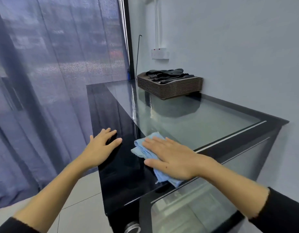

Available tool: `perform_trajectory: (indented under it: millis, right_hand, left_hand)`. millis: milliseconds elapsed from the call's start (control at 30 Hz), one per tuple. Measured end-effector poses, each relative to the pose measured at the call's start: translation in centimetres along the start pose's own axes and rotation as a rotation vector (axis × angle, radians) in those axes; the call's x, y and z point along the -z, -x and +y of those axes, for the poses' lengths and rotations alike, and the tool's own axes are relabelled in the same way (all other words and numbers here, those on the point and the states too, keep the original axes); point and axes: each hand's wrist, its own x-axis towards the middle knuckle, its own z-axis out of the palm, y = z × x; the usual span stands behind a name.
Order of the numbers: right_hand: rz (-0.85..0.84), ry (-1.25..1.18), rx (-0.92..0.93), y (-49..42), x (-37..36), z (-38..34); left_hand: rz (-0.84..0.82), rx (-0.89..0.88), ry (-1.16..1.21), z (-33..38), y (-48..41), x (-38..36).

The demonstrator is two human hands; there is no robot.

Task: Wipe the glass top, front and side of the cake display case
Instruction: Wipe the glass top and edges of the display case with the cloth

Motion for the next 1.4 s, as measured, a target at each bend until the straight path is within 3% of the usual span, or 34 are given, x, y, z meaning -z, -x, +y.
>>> perform_trajectory:
  millis: [100,200,300,367,500,567,633,733,800,900,1033,1100,1167,1267,1333,1400]
  right_hand:
    - [-0.014,-0.050,-0.086,1.1,1.8,4.9]
    - [0.138,-0.012,-0.477,-1.3,3.8,11.5]
    - [0.186,0.093,-0.753,-5.0,2.7,12.3]
    - [0.163,0.134,-0.735,-6.3,1.2,8.8]
    - [0.150,0.024,-0.301,-2.5,-1.1,-1.6]
    - [0.082,-0.048,-0.268,0.3,-1.0,-2.9]
    - [0.064,-0.063,-0.453,1.6,0.2,-1.3]
    - [0.269,-0.041,-0.947,1.2,1.7,2.3]
    - [0.284,0.068,-1.170,-0.8,1.4,2.9]
    - [0.221,0.088,-1.212,-4.8,-0.5,-1.5]
    - [0.233,0.063,-0.947,-4.7,-3.3,-13.4]
    - [0.241,0.006,-0.924,-2.1,-3.3,-15.8]
    - [0.266,-0.045,-0.998,-0.4,-2.6,-14.5]
    - [0.350,0.002,-1.280,-0.9,-1.5,-9.3]
    - [0.262,0.063,-1.495,-3.3,-1.5,-6.5]
    - [0.195,0.101,-1.566,-6.7,-1.7,-6.5]
  left_hand:
    - [-0.043,-0.090,0.134,-1.5,0.5,1.1]
    - [-0.039,-0.163,0.173,-2.8,-0.2,1.9]
    - [0.009,-0.221,0.152,-3.3,-2.9,2.0]
    - [-0.029,-0.238,0.105,-3.6,-5.6,2.0]
    - [-0.174,-0.304,0.033,-4.8,-11.2,2.8]
    - [-0.248,-0.358,0.077,-5.6,-12.5,3.6]
    - [-0.293,-0.429,0.096,-6.8,-13.3,4.1]
    - [-0.299,-0.541,0.082,-7.9,-14.0,4.1]
    - [-0.294,-0.594,0.039,-7.8,-14.3,3.7]
    - [-0.322,-0.675,-0.061,-7.8,-14.9,3.3]
    - [-0.377,-0.707,-0.131,-8.3,-15.6,3.1]
    - [-0.360,-0.715,-0.127,-8.5,-15.7,2.9]
    - [-0.325,-0.711,-0.134,-8.4,-15.6,2.8]
    - [-0.302,-0.688,-0.137,-8.3,-15.3,2.7]
    - [-0.298,-0.679,-0.136,-8.3,-15.1,2.7]
    - [-0.305,-0.670,-0.129,-8.1,-15.2,2.7]
